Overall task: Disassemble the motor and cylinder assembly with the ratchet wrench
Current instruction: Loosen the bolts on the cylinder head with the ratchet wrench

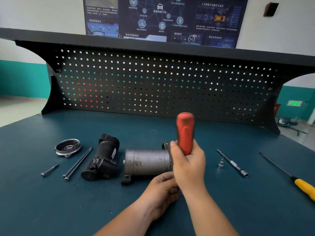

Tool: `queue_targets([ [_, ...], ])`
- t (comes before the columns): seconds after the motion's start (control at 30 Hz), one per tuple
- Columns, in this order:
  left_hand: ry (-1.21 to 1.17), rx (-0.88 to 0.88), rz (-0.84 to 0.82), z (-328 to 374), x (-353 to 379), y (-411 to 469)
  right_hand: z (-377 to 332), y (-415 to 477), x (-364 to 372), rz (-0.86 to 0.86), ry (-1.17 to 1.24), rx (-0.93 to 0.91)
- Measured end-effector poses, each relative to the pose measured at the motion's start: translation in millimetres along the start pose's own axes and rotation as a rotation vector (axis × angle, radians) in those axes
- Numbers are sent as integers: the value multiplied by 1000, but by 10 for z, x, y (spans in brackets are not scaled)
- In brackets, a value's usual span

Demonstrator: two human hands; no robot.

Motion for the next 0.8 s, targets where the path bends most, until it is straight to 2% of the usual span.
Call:
queue_targets([
  [0.23, -48, -35, 22, 11, 33, -21, 414, 274, -427, 507, 481, 688],
  [0.33, -42, -35, 2, -7, 32, -19, 692, 167, -572, 655, 628, 976],
  [0.4, -35, -41, -6, -26, 29, -9, 788, 94, -614, 714, 654, 1071],
  [0.5, -29, -45, -7, -26, 21, 4, 741, 125, -602, 712, 608, 989],
  [0.63, -39, -61, 0, -27, 1, 18, 433, 220, -502, 601, 467, 668],
  [0.73, -46, -46, 18, -24, -4, 31, 234, 201, -363, 466, 381, 434],
  [0.8, -30, -24, 29, -28, -15, 45, 123, 150, -255, 310, 246, 277],
])
Point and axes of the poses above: each hand's wrist, its own y-axis towards the middle knuckle, its own x-axis out of the palm, z = x × y, the point moved 4 cm from there along y, towards the middle knuckle, and after that the axes turned 14 degrees about z, right-handed, at the moved point
